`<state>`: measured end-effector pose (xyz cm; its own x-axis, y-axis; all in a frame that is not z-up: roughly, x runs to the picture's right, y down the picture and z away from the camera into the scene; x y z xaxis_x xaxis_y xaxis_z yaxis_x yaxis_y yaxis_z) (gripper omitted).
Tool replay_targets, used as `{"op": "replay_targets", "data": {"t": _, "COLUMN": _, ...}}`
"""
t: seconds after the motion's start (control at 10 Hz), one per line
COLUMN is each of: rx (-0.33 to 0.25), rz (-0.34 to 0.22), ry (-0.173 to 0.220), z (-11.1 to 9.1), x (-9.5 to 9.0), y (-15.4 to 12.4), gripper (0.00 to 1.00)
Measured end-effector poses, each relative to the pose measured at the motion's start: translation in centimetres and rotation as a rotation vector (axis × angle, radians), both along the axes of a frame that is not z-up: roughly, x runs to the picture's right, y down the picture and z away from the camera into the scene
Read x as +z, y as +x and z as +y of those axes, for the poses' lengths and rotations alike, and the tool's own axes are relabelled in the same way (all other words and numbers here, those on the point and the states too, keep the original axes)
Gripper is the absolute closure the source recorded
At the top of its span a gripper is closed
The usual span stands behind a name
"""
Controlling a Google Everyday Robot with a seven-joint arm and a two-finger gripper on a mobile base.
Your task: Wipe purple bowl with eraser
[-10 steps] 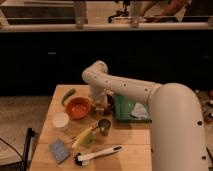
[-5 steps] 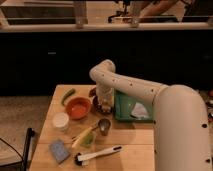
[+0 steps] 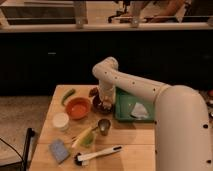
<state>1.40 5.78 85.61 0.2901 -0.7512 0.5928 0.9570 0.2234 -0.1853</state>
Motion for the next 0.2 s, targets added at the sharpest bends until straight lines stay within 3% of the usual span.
{"op": "replay_targets", "data": {"t": 0.2, "rx": 0.028, "rz": -0.030, "ry": 0.003, "z": -0.59, "x": -0.70, "y": -0.13, "gripper": 1.00}}
